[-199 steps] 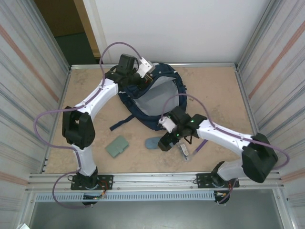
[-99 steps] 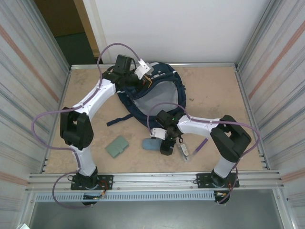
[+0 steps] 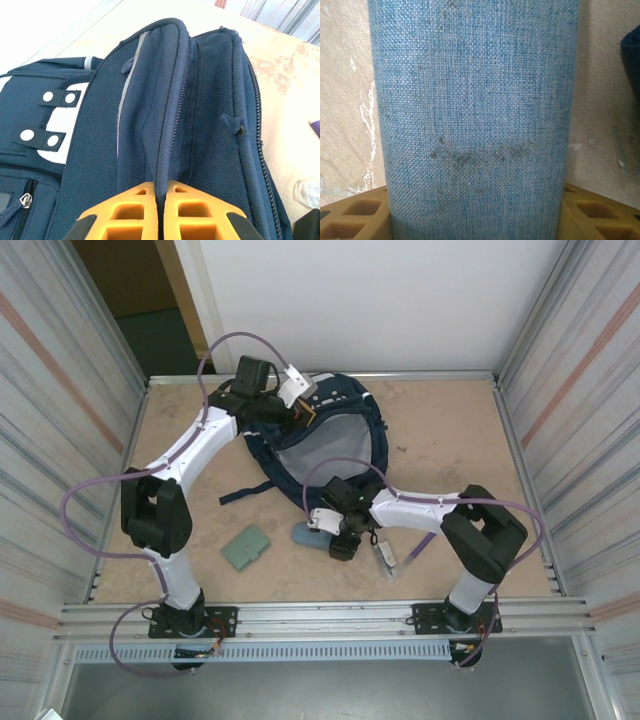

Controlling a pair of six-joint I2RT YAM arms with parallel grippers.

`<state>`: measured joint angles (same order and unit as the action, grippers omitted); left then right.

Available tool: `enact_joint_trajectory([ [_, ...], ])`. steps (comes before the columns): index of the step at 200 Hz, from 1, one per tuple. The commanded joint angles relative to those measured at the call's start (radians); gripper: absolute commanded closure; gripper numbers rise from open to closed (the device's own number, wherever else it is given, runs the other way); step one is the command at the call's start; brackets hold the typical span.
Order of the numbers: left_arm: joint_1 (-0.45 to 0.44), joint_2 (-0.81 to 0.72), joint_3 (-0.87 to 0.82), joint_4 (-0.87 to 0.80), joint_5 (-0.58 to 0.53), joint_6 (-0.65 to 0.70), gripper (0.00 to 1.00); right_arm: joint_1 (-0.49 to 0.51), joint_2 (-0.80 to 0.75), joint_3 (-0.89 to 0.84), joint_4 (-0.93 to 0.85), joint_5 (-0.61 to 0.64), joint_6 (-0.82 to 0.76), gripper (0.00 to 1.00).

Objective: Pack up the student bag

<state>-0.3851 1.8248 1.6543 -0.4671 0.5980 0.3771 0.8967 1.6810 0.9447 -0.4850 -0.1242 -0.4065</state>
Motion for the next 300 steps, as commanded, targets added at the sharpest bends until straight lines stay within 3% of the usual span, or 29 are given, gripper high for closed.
enact_joint_trajectory([
  [1, 0.016, -0.096, 0.001, 0.031, 0.086, -0.03, 1.0, -0.009, -0.093, -0.025, 0.035, -0.024, 0.087, 0.58],
  [35, 0.017, -0.109, 0.001, 0.041, 0.105, -0.057, 1.0, -0.074, -0.282, -0.021, 0.017, -0.108, 0.192, 0.62],
  [71, 0.016, -0.125, 0.005, 0.066, 0.119, -0.108, 1.0, -0.236, -0.359, 0.025, 0.043, -0.192, 0.332, 0.64],
  [106, 0.012, -0.139, 0.007, 0.117, 0.121, -0.223, 1.0, -0.347, -0.218, 0.152, 0.036, -0.151, 0.563, 0.65],
  [136, -0.023, -0.138, -0.008, 0.171, 0.103, -0.338, 1.0, -0.352, -0.072, 0.267, 0.041, -0.096, 0.941, 0.62],
  [168, -0.08, -0.129, -0.047, 0.28, 0.112, -0.468, 1.0, -0.398, 0.084, 0.347, 0.125, -0.197, 1.38, 0.65],
  [198, -0.116, -0.119, -0.063, 0.357, 0.116, -0.544, 1.0, -0.423, 0.202, 0.397, 0.255, -0.214, 1.614, 0.64],
  [213, -0.12, -0.116, -0.074, 0.384, 0.106, -0.572, 1.0, -0.422, 0.262, 0.435, 0.328, -0.255, 1.671, 0.6],
  [232, -0.114, -0.115, -0.079, 0.376, 0.081, -0.559, 1.0, -0.427, 0.298, 0.457, 0.369, -0.308, 1.714, 0.45],
  [251, -0.096, -0.114, -0.089, 0.374, 0.065, -0.562, 1.0, -0.434, 0.263, 0.43, 0.365, -0.294, 1.667, 0.37],
  [275, -0.083, -0.113, -0.099, 0.361, 0.06, -0.547, 1.0, -0.468, 0.197, 0.35, 0.377, -0.307, 1.613, 0.34],
  [289, -0.08, -0.115, -0.1, 0.35, 0.056, -0.528, 1.0, -0.494, 0.183, 0.318, 0.416, -0.366, 1.587, 0.26],
  [300, -0.08, -0.114, -0.1, 0.353, 0.057, -0.526, 1.0, -0.514, 0.19, 0.306, 0.46, -0.444, 1.541, 0.25],
])
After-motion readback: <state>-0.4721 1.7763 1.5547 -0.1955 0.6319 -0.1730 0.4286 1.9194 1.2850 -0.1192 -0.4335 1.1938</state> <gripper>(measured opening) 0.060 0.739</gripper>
